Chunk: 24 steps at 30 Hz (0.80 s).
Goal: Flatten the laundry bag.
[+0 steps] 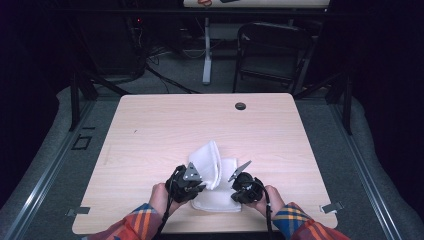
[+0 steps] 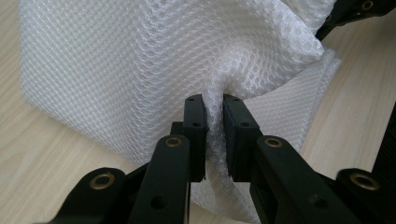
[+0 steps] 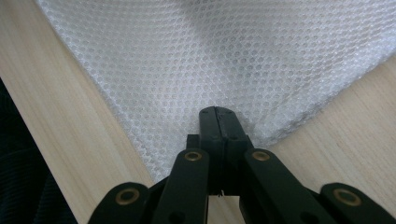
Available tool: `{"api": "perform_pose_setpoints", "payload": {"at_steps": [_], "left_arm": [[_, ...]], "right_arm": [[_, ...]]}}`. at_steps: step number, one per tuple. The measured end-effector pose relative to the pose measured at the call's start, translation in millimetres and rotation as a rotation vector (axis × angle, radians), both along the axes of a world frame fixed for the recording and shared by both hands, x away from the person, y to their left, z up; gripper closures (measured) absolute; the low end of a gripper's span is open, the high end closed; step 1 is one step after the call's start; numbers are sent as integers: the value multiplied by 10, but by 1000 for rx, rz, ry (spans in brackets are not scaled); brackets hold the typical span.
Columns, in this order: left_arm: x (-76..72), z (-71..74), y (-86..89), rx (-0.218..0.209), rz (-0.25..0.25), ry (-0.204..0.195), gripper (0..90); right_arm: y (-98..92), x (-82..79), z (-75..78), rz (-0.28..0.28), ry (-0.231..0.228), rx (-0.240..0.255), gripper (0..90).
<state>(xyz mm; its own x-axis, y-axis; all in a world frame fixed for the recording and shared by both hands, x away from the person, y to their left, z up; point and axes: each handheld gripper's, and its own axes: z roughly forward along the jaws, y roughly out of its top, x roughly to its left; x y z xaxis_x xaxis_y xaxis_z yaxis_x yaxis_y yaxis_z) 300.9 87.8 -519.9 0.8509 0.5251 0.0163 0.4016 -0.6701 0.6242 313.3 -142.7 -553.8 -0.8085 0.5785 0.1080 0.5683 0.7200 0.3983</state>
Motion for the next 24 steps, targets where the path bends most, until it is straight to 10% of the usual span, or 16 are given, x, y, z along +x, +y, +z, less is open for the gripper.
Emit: {"api": "perform_pose_setpoints", "payload": {"at_steps": [24], "left_arm": [[8, 21, 135, -7, 29, 1, 807]], "right_arm": [[-41, 21, 11, -17, 12, -17, 900]]}}
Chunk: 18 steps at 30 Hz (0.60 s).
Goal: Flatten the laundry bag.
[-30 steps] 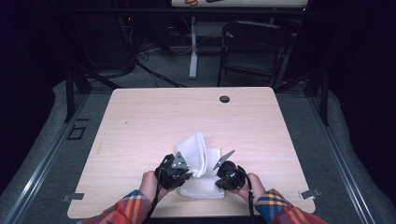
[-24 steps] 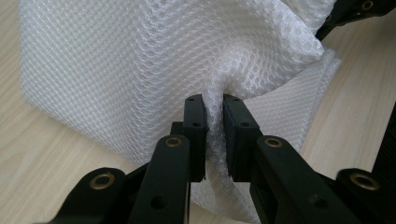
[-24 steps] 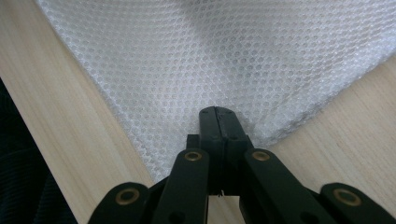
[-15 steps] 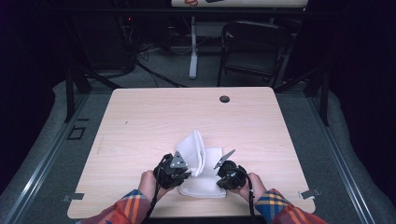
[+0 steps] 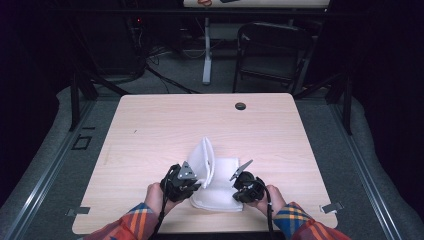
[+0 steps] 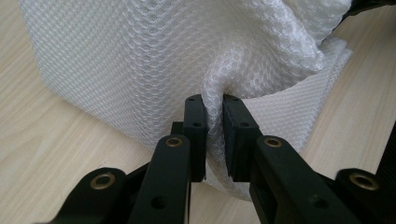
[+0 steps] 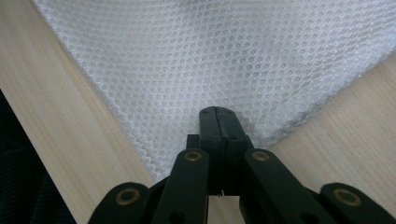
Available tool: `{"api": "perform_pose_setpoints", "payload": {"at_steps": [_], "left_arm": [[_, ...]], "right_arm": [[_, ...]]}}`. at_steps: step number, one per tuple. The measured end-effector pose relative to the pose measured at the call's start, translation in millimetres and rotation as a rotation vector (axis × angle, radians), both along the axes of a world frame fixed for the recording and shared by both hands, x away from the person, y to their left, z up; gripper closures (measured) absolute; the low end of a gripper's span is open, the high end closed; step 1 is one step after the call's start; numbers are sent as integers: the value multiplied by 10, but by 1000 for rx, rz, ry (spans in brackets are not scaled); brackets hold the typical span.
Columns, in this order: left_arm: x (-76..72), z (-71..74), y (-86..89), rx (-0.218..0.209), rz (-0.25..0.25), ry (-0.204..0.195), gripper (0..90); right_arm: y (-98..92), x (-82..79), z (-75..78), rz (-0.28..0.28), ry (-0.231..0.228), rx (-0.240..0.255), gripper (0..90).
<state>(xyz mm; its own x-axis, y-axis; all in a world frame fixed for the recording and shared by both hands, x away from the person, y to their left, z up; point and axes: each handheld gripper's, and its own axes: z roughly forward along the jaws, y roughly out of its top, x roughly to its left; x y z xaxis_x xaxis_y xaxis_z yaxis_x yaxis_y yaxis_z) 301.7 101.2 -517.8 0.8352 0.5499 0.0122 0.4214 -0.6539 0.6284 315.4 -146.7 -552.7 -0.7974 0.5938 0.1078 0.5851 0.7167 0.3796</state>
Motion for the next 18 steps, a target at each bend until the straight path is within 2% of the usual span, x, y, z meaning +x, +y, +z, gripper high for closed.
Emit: {"api": "perform_pose_setpoints", "payload": {"at_steps": [6, 11, 16, 18], "left_arm": [[-22, 5, 66, -2, 5, 1, 811], [-25, 15, 162, -23, 30, 16, 811], [-21, -14, 198, -22, 28, 39, 817], [-29, -13, 184, -21, 21, 30, 818]], "right_arm": [[-10, 7, 5, -1, 6, -5, 900], [-20, 8, 4, -9, -2, -9, 900], [-24, 7, 1, -12, -7, -9, 900], [-30, 11, 5, -9, -6, -14, 900]]}}
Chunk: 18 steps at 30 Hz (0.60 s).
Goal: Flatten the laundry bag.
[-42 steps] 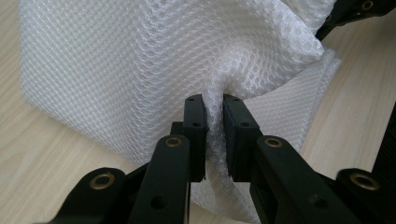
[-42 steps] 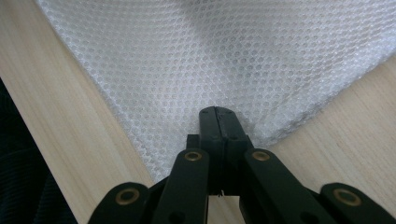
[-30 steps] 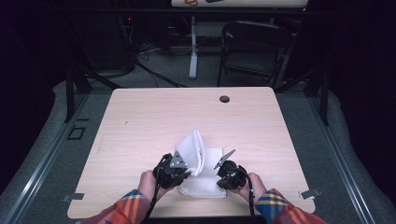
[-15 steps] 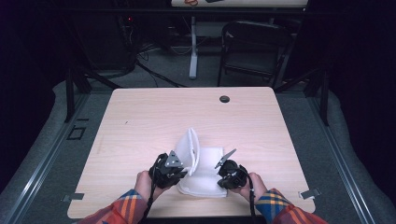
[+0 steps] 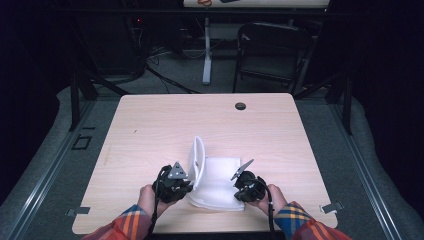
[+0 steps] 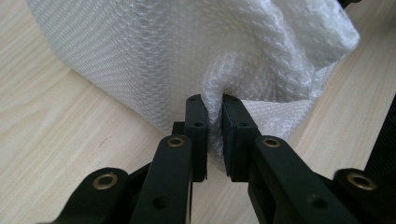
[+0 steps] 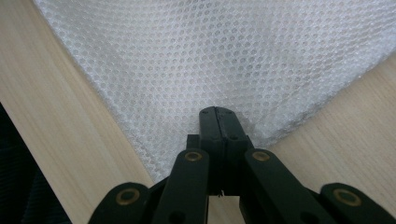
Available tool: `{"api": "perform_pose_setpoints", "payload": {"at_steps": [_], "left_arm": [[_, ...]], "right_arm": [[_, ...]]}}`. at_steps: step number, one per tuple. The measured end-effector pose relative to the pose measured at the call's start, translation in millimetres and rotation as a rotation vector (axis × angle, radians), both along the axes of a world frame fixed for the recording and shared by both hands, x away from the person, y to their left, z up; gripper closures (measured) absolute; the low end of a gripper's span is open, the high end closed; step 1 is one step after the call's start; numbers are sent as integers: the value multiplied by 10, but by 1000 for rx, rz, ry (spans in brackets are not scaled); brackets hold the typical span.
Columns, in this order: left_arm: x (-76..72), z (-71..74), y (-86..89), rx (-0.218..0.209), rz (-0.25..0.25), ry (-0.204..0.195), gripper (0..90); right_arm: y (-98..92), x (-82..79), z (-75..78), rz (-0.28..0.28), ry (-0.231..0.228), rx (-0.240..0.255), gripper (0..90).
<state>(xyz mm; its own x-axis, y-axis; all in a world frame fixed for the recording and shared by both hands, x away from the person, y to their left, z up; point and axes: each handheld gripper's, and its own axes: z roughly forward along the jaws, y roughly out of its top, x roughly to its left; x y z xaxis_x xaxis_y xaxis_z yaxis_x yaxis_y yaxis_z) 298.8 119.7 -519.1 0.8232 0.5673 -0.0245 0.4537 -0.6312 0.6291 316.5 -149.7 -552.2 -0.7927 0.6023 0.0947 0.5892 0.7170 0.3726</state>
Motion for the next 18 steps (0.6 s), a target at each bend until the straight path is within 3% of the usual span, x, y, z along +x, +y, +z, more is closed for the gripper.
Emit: {"api": "perform_pose_setpoints", "payload": {"at_steps": [18], "left_arm": [[-22, -51, 74, -10, 23, 33, 824]], "right_arm": [[-88, 50, 5, -17, 3, -4, 900]]}}
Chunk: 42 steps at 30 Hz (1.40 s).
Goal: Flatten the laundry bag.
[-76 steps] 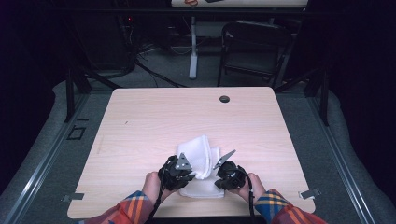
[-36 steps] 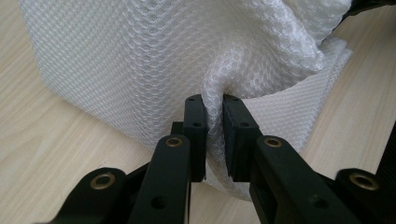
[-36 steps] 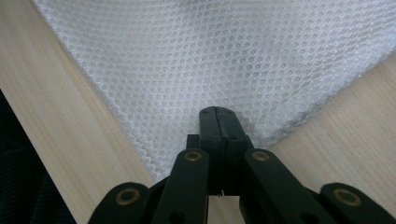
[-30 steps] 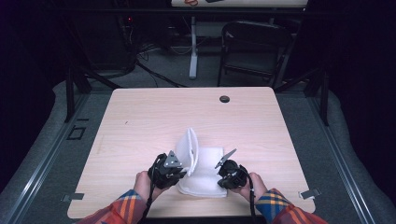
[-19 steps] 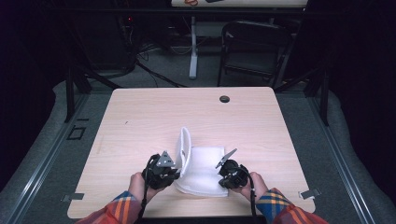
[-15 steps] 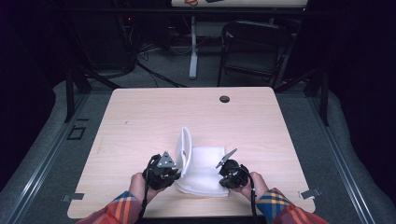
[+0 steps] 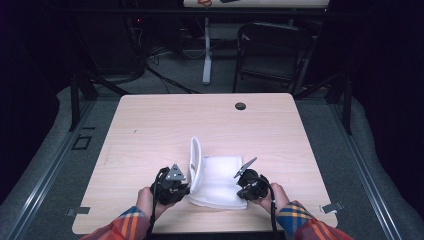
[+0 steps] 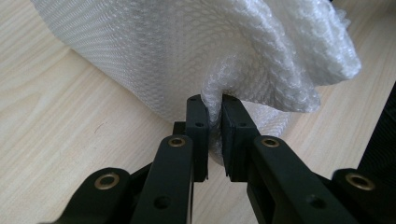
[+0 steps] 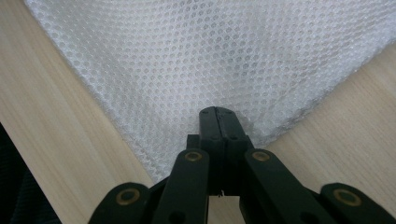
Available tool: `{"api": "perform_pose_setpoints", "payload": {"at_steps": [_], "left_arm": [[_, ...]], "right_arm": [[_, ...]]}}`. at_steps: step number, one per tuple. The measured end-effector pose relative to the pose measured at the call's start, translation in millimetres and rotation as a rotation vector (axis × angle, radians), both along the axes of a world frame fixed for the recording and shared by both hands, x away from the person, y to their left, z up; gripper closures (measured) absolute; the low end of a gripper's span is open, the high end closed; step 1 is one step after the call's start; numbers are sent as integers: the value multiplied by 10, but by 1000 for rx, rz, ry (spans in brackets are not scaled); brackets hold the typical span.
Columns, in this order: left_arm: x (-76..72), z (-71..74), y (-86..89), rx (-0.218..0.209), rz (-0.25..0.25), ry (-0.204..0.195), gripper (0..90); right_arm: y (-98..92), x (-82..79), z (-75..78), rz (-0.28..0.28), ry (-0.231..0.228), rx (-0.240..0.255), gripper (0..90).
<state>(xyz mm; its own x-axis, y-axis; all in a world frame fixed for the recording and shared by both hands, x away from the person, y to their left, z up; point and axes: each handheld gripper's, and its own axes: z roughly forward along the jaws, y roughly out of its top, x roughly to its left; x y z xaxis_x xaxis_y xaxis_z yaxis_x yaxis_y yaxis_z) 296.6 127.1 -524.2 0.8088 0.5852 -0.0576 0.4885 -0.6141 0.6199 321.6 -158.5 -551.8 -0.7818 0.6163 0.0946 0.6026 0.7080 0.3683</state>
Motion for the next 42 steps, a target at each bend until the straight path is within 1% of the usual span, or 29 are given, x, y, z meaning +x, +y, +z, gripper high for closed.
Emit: {"api": "perform_pose_setpoints", "payload": {"at_steps": [3, 5, 8, 9, 11, 12, 14, 15, 16, 17, 18, 19, 20, 21, 22, 23, 24, 25, 26, 28, 30, 31, 32, 33, 34, 35, 37, 39, 42], "left_arm": [[-1, 3, 5, -2, 1, 1, 824], [-6, -2, 9, 2, -2, 8, 823], [3, -15, 14, -5, -3, 22, 821], [4, -17, 11, 0, -7, 23, 820], [5, -22, 9, -4, -9, 30, 819], [5, -24, 9, 2, -10, 33, 817], [9, -29, 10, -1, -12, 43, 814], [12, -30, 12, 1, -14, 45, 811], [12, -36, 14, -3, -12, 55, 807], [11, -38, 18, 8, -10, 56, 797], [10, -40, 34, 7, -11, 64, 785], [11, -36, 62, 5, -18, 78, 770], [9, -32, 90, 14, -16, 79, 738], [6, -31, 127, 15, -12, 88, 694], [2, -25, 171, 15, -4, 97, 669], [-3, -21, 214, 20, 11, 100, 620], [-8, -21, 259, 28, 25, 106, 563], [-13, -24, 306, 31, 38, 114, 514], [-16, -30, 348, 39, 45, 124, 472], [-25, -39, 422, 56, 71, 136, 376], [-32, -40, 497, 60, 85, 151, 319], [-39, -37, 532, 64, 96, 150, 294], [-47, -33, 566, 70, 108, 154, 281], [-57, -32, 600, 66, 123, 156, 266], [-67, -26, 634, 66, 139, 154, 245], [-74, -16, 668, 70, 151, 151, 245], [-88, 6, 734, 64, 180, 141, 227], [-99, 30, 783, 45, 211, 114, 214], [-90, 70, 772, 28, 209, 77, 199]], "right_arm": [[-11, 4, 0, -6, -2, -1, 900], [-27, 10, 2, -8, 2, -3, 900], [-49, 21, -1, -14, 1, 1, 900], [-55, 24, 1, -17, 2, -2, 900], [-65, 33, 7, -13, 6, -8, 900], [-70, 36, 7, -13, 6, -9, 900], [-79, 40, 1, -16, 4, 0, 900], [-85, 44, 3, -17, 4, -5, 900], [-92, 47, 5, -18, 5, -6, 900], [-101, 53, 4, -15, 5, -5, 900], [-110, 57, 7, -20, 3, -11, 900], [-120, 64, 8, -19, -1, -13, 900], [-132, 69, 6, -25, -1, -12, 900], [-151, 85, 12, -21, 4, -19, 900], [-159, 89, 6, -28, -2, -12, 900], [-170, 99, 11, -18, 2, -18, 900], [-179, 104, 10, -22, 0, -17, 900], [-185, 110, 7, -24, 3, -8, 900], [-195, 121, 11, -14, 7, -14, 900], [-204, 130, 8, -18, 10, -6, 900], [-213, 143, 9, -12, 13, -4, 900], [-216, 140, -4, -24, 10, 13, 900], [-225, 154, 9, -12, 13, -6, 900], [-227, 156, 8, -20, 20, 2, 900], [-236, 163, 1, -28, 17, 12, 900], [-236, 163, 1, -28, 17, 12, 900], [-240, 172, 8, -27, 21, 1, 900], [-238, 172, 8, -29, 22, 1, 900], [-243, 180, 10, -31, 30, 2, 900]]}}
